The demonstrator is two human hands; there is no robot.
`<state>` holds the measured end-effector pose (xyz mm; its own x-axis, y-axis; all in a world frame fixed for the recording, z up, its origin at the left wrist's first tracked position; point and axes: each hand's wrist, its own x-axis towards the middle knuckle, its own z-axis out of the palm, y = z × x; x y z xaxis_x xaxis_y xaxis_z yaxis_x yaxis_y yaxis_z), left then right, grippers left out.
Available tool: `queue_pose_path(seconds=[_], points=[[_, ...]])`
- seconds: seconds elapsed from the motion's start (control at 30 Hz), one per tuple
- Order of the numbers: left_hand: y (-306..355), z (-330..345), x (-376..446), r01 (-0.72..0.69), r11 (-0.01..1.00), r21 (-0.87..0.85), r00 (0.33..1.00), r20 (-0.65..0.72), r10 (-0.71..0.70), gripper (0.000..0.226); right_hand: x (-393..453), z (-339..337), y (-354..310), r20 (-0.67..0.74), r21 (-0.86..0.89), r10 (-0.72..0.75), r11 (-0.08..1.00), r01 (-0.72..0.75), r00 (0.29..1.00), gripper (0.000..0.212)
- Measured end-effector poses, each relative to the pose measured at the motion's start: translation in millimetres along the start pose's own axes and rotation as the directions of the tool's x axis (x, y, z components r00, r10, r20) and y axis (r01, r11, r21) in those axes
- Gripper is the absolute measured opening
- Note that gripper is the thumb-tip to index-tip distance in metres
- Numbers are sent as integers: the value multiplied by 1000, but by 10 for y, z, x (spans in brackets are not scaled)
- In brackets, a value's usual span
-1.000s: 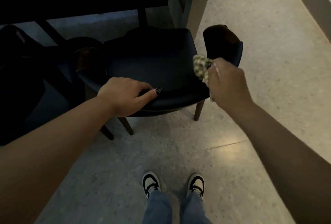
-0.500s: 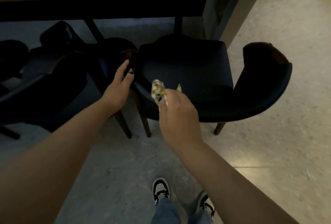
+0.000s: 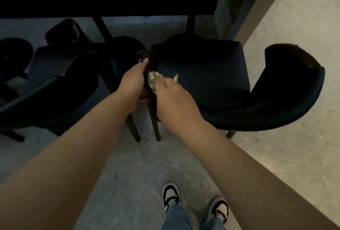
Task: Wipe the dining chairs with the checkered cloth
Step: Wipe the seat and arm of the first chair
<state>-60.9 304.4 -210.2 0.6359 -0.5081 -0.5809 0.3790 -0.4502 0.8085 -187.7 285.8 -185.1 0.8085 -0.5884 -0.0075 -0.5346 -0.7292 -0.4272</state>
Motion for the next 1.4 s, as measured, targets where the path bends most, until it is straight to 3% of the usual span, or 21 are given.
queue_pose_path(seconds=[0.13, 0.27, 0.37, 0.47, 0.6, 0.67, 0.8, 0.9, 0.97, 1.07, 1.2, 1.3, 1.4], points=[[147, 303, 148, -51, 980, 194, 990, -117, 74, 44, -501, -194, 249, 19, -52, 59, 997, -58, 998, 39], [17, 390, 160, -62, 984, 167, 945, -308, 112, 48, -412, -183, 263, 22, 27, 145, 989, -146, 989, 30], [18, 391, 204, -48, 977, 208, 939, -325, 115, 48, 48, 17, 153, -19, 80, 233, 970, -231, 972, 21], [59, 390, 190, -39, 963, 265, 935, -330, 129, 45, 364, 107, 108, 28, 150, 256, 955, -258, 966, 20], [55, 407, 147, -31, 958, 285, 929, -345, 133, 44, -74, -88, 283, 26, 36, 120, 992, -121, 992, 32], [50, 411, 156, -24, 951, 307, 927, -351, 137, 43, -437, -270, 507, 49, -59, 120, 991, -117, 992, 33], [25, 405, 208, -15, 944, 330, 916, -373, 145, 43, -723, -558, 784, 42, -155, 322, 937, -312, 946, 23], [21, 401, 230, -9, 936, 352, 923, -358, 144, 44, -379, -378, 593, -6, -102, 388, 916, -387, 922, 24], [33, 400, 229, -5, 931, 366, 921, -361, 146, 43, -197, -199, 367, -7, -12, 348, 937, -348, 937, 30], [33, 391, 227, -8, 921, 389, 922, -354, 157, 44, -278, -146, 270, -42, 29, 181, 983, -180, 983, 43], [12, 371, 236, -23, 913, 407, 929, -330, 171, 44, -736, -512, 753, 23, -71, 108, 992, -106, 994, 44], [12, 381, 232, -22, 922, 387, 924, -344, 166, 44, -989, -874, 1269, 57, -225, 196, 958, -179, 979, 42], [11, 379, 238, -20, 930, 367, 927, -341, 155, 44, -931, -1076, 1448, -37, -276, 440, 858, -433, 897, 33]])
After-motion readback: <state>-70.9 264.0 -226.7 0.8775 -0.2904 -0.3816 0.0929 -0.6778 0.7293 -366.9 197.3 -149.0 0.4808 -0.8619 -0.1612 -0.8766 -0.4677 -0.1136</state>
